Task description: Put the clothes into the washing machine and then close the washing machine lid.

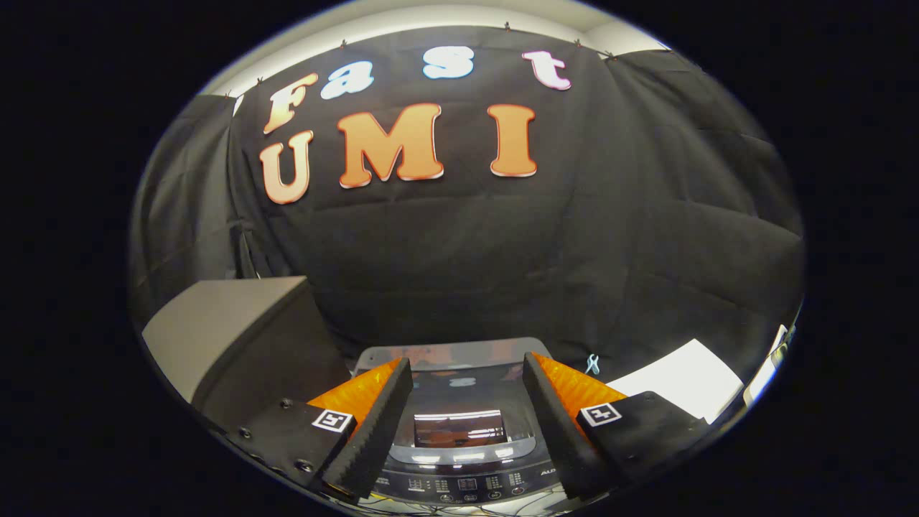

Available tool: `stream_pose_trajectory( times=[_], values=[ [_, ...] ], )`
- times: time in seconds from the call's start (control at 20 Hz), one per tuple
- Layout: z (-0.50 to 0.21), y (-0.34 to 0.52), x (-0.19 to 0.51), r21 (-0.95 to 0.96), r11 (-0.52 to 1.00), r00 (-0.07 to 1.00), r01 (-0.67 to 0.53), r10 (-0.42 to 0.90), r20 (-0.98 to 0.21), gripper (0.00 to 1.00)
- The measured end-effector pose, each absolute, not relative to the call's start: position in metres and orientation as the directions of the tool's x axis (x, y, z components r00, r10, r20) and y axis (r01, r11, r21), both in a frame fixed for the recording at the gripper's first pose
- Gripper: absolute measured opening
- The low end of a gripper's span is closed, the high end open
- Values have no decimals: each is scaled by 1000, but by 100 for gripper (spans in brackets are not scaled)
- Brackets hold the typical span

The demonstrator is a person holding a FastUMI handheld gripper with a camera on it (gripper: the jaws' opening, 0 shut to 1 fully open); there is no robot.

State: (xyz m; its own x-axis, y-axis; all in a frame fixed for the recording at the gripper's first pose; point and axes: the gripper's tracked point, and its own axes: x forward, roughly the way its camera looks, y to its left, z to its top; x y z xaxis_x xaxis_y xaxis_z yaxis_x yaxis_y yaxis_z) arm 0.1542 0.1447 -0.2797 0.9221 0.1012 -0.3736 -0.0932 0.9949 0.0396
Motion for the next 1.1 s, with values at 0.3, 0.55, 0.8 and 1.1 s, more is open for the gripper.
stream_pose_trajectory(
  times=[0.3, 0.55, 0.8, 1.1],
  values=[
    [-173, 144, 123, 82, 986, 965, -145, 159, -211, 99],
    [-97, 110, 87, 67, 985, 979, -160, 167, -117, 99],
    [-49, 75, 54, 46, 985, 982, -167, 171, -85, 99],
    [-21, 55, 29, 22, 983, 981, -183, 184, -63, 99]
  ],
)
